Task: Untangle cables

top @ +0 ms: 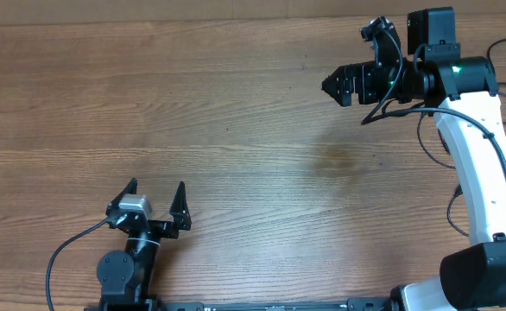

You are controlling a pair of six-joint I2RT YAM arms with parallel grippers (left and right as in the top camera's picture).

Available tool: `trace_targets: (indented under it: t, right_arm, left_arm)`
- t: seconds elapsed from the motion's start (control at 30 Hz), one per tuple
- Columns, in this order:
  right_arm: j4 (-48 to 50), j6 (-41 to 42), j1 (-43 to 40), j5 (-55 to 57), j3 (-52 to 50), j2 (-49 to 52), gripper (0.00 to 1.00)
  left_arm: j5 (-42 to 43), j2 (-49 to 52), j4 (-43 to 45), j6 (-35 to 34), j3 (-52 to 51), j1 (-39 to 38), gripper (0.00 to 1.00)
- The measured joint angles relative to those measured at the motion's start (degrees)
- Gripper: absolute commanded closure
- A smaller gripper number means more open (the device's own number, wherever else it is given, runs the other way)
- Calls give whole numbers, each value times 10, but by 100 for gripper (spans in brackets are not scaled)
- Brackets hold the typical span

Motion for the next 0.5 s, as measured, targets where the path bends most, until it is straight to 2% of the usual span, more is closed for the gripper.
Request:
trace_targets:
  t: [0.5]
  right_arm:
    - [0, 0, 0, 0, 0, 0, 0]
  left_arm:
    - [8, 0, 0, 26, 0, 0, 0]
